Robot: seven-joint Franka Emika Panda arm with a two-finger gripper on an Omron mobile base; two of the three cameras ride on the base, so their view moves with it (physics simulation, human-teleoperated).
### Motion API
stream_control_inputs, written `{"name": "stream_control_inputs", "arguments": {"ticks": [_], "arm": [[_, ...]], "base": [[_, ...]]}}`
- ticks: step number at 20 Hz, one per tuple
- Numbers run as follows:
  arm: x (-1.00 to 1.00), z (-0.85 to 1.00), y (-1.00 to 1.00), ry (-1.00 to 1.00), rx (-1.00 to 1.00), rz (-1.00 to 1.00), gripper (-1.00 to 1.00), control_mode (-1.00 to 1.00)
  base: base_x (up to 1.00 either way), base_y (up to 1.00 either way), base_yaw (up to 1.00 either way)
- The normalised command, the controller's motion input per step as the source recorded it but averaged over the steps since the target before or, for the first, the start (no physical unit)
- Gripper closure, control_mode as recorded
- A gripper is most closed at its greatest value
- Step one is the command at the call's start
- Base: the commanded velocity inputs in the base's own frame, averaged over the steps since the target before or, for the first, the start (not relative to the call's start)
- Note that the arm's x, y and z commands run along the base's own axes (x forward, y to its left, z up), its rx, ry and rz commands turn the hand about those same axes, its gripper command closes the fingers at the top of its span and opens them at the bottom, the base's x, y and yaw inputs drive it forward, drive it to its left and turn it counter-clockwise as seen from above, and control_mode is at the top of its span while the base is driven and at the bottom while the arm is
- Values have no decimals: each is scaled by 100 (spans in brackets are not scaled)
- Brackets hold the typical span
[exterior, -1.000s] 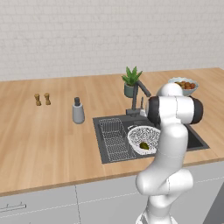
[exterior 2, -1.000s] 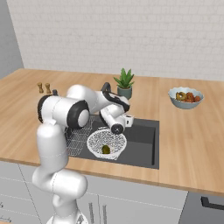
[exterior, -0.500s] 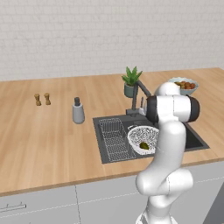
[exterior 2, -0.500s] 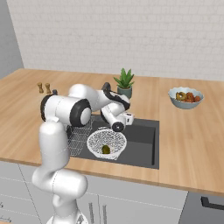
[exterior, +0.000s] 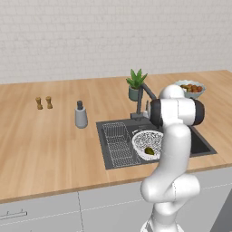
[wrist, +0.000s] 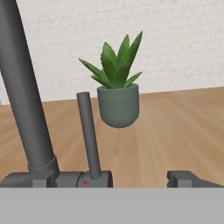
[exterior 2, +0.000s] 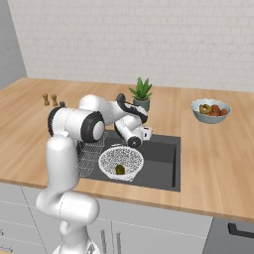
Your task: Put the colander in the sink, put the kiwi in the colander, and turn on the sink faucet and pour water over the colander.
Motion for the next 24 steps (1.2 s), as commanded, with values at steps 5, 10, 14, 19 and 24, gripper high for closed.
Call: {"name": "stream_control_inputs", "arguments": {"ticks": [5,10,14,19,24], "arm": [[16,0,3,0,0,0,-100,-100],[12,0,7,0,0,0,-100,-100],[12,0,1,0,0,0,-100,-100],[17,0,0,0,0,0,-100,-100],[17,0,0,0,0,0,-100,-100]], "base": [[0,0,0],[0,0,0],[0,0,0],[0,0,0],[0,0,0]]}}
